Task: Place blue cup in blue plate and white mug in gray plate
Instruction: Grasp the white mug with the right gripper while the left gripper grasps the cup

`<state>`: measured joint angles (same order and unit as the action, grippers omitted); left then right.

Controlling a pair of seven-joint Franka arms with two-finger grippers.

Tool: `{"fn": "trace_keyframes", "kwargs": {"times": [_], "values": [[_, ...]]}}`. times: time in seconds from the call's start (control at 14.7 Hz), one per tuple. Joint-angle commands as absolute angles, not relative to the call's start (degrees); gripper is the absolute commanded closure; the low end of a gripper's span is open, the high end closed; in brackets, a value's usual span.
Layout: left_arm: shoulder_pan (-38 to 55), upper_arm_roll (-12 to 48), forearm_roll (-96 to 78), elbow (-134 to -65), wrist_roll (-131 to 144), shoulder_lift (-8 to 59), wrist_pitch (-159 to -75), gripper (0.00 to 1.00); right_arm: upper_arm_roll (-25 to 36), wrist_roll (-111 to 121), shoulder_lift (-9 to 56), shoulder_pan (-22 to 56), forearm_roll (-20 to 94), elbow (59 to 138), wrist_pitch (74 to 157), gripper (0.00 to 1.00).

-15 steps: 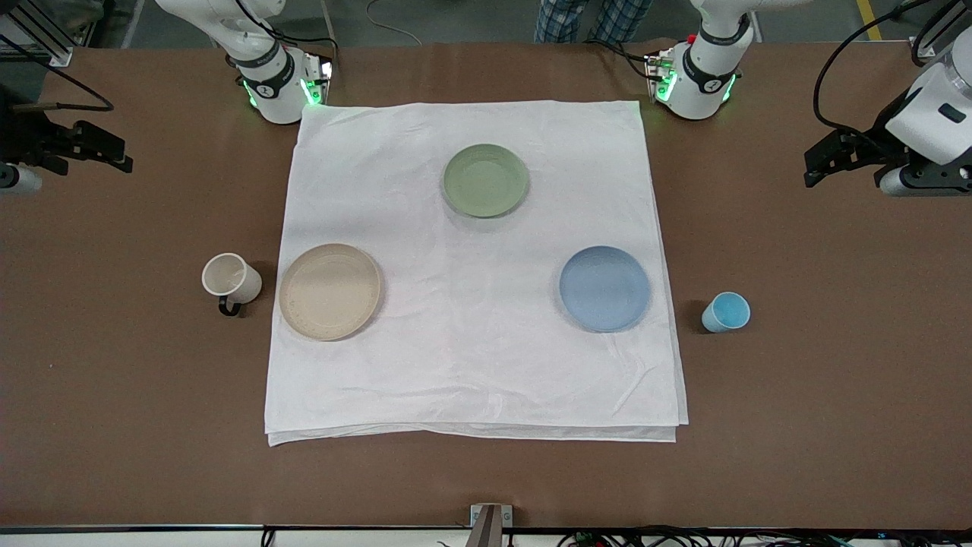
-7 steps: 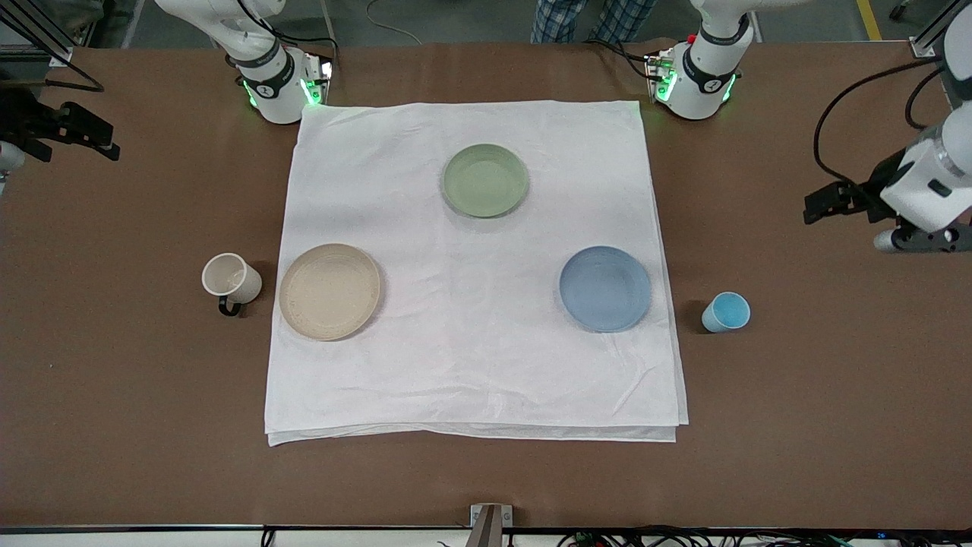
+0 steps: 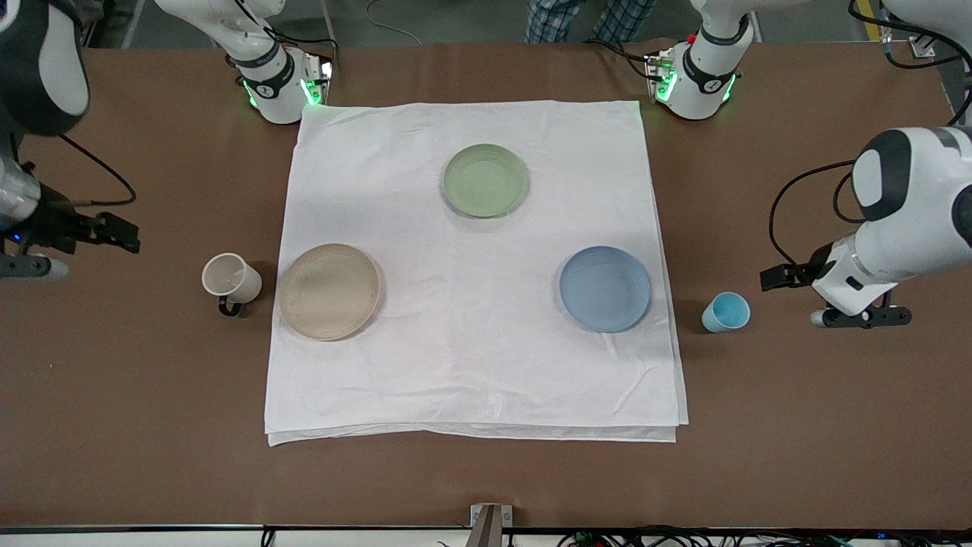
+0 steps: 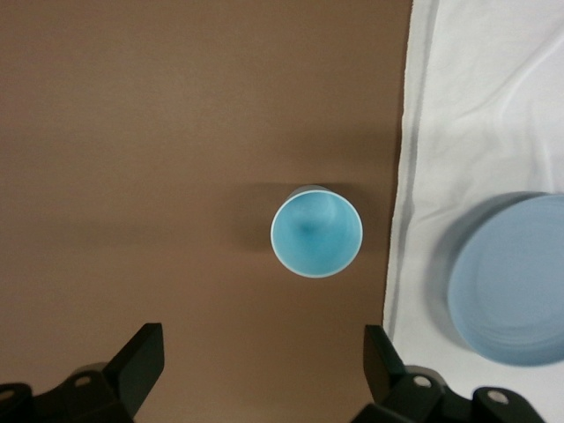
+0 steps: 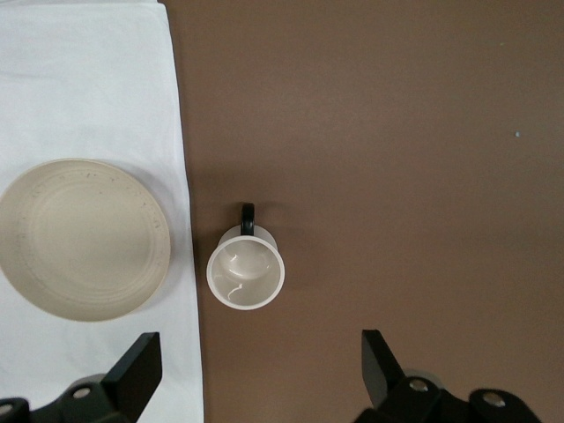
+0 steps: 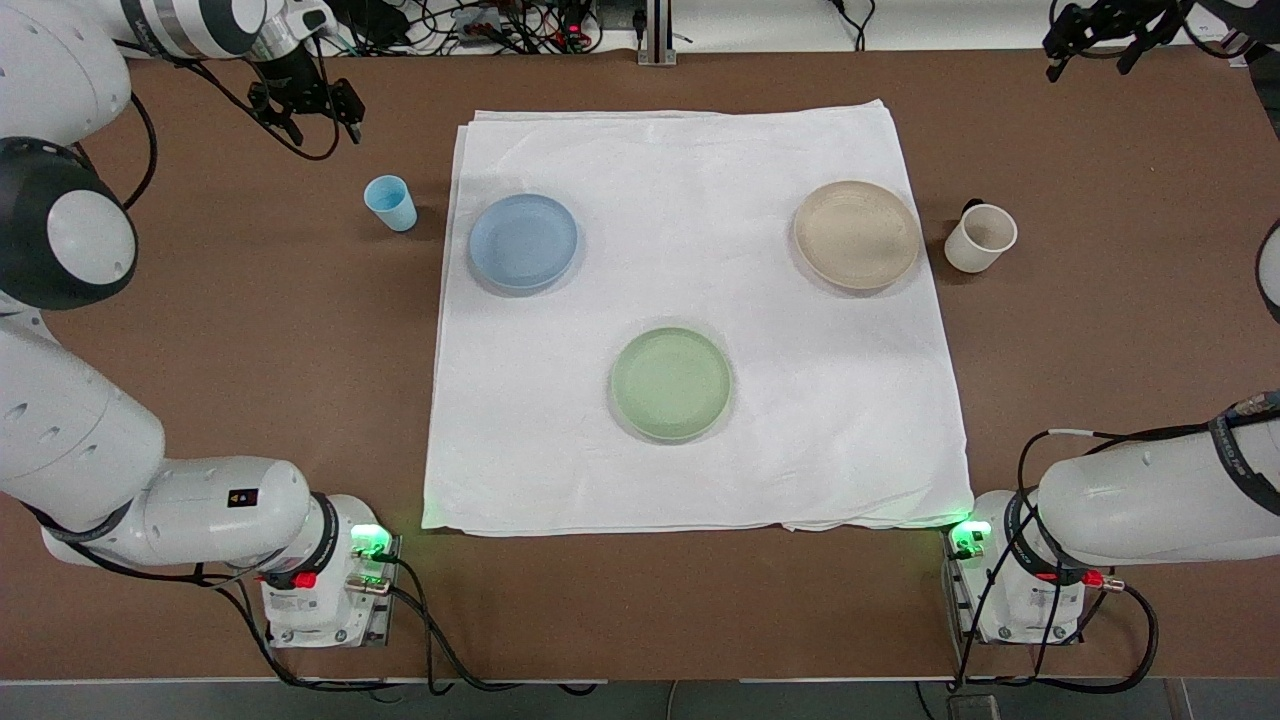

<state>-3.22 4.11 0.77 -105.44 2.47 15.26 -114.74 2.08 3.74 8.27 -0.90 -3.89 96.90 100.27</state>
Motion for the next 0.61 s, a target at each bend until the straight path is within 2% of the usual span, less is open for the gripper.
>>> {"fn": "trace_keyframes", "kwargs": {"times": [0.0,0.07,0.27,0.55], "values": [[-4.2,4.1,0.9,-107.1,2.7,17.7,-119.8,0.0,2.2,4.1,13.6,-1.5,3.0,98.0,104.2,0.0],[-4.3,4.1,0.9,-107.7,2.7,19.0,-122.1,0.0,2.2,4.0,14.6,-1.8,4.4,100.5,107.5,0.0],[-4.4,4.1,0.9,-111.1,2.7,21.3,-129.4,0.1,2.2,2.8,14.5,-1.4,4.4,111.1,119.8,0.0],[-4.6,4.2,0.8,-112.3,2.8,23.5,-132.2,0.35,2.2,2.5,15.3,-1.1,4.4,121.9,136.6,0.02]]}}
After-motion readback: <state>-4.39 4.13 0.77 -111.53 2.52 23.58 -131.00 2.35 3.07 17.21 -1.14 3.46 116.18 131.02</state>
